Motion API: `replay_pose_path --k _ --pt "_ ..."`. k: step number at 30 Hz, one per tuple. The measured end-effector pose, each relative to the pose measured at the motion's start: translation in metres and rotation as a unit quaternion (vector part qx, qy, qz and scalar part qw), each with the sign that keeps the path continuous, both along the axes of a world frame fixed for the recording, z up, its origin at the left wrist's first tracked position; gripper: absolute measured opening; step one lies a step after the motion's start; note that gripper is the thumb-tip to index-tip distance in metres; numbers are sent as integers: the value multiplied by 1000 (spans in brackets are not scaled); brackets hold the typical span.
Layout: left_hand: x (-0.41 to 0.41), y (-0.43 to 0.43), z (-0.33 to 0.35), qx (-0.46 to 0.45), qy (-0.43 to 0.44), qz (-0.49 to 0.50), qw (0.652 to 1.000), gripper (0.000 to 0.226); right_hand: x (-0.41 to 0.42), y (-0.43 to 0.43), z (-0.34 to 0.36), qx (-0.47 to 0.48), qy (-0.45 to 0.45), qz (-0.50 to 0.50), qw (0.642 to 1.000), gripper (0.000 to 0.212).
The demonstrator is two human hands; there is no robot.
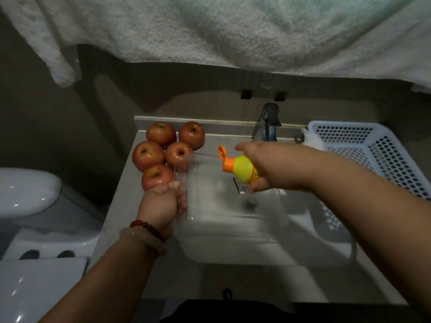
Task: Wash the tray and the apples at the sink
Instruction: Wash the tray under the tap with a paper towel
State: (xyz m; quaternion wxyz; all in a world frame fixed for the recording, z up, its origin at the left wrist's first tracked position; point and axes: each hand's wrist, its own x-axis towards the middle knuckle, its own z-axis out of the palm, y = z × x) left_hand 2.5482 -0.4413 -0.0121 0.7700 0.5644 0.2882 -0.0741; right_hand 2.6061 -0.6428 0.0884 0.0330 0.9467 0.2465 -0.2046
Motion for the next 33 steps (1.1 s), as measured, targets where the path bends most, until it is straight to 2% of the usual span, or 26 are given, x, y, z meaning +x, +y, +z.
replay_pose_path --k 6,12,17,26,33 --pt "2 5 -6 -28 -8 0 1000 31 5 14 -17 -97 -68 61 991 65" --pt "5 10 -8 -56 -8 -11 998 32 5 22 -21 -124 -109 79 983 63" --pt "5 16 -4 -92 5 -14 996 30 4 27 -22 -146 -104 72 981 64" --pt "6 16 -6 -68 11 -5 998 31 5 29 -20 -140 -86 70 984 63" --pt "5 17 -4 -66 -20 -21 997 34 6 31 -21 -135 -80 68 985 66"
